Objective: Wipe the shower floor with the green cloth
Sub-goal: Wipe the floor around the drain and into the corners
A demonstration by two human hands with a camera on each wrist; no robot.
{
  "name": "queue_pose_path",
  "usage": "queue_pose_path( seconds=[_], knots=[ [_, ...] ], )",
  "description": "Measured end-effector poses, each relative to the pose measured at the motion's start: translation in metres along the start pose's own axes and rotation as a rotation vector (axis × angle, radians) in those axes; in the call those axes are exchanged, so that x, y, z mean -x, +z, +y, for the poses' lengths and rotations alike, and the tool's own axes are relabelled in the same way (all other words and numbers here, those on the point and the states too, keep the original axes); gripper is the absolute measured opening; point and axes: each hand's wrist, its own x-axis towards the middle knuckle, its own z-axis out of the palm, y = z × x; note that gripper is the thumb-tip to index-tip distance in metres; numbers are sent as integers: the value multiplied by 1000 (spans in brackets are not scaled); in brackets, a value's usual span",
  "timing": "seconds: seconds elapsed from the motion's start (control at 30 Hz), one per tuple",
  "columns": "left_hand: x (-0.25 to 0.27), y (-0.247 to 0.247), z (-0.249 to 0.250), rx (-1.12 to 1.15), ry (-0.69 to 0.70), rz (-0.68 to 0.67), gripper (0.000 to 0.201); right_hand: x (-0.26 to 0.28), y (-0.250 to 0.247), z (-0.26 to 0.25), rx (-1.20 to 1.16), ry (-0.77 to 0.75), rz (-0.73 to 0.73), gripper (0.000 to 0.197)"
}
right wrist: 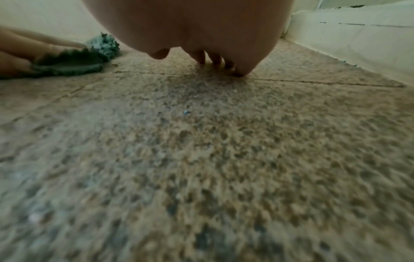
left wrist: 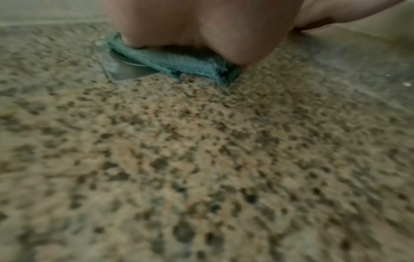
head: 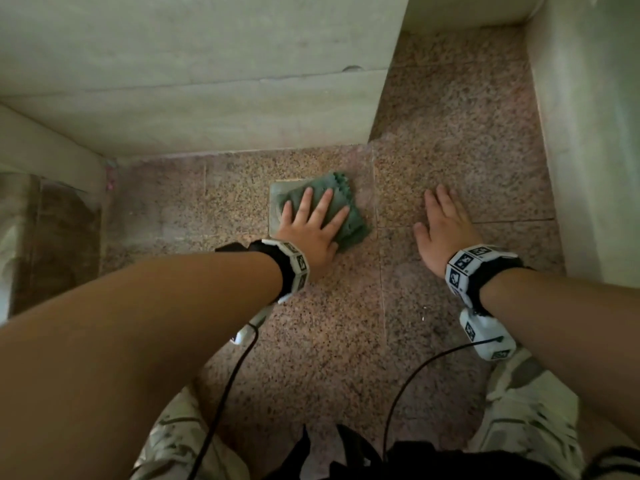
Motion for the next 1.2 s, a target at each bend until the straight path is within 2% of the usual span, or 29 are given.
queue_pose_path(
  seconds=[0.13, 0.3, 0.47, 0.6, 0.7, 0.8, 0.93, 1.07, 1.2],
  knots=[
    [7, 7, 32, -59, 237, -40, 64, 2, -6, 5, -78, -32, -16, 59],
    [10, 11, 67, -64, 343, -33, 62, 3, -8, 14, -113, -85, -11, 58],
    [12, 9, 81, -78, 359, -29, 64, 0, -5, 16, -109, -90, 2, 60],
    [9, 11, 94, -138, 483, -36, 64, 1, -3, 17, -93, -112, 38, 63],
    [4, 9, 104, -162, 504, -64, 63, 2, -3, 15, -64, -109, 35, 64],
    [-7, 4, 98, -133, 392, -37, 64, 2, -2, 13, -39, -94, 47, 64],
    [-12, 4, 54, 22, 78, 74, 67, 4, -4, 10, -19, -82, 34, 65],
    [8, 23, -4, 95, -148, 113, 66, 5, -4, 8, 14, -64, 31, 65],
    [29, 41, -35, 181, -346, 154, 68, 4, 0, 5, 44, -43, 45, 68]
  ],
)
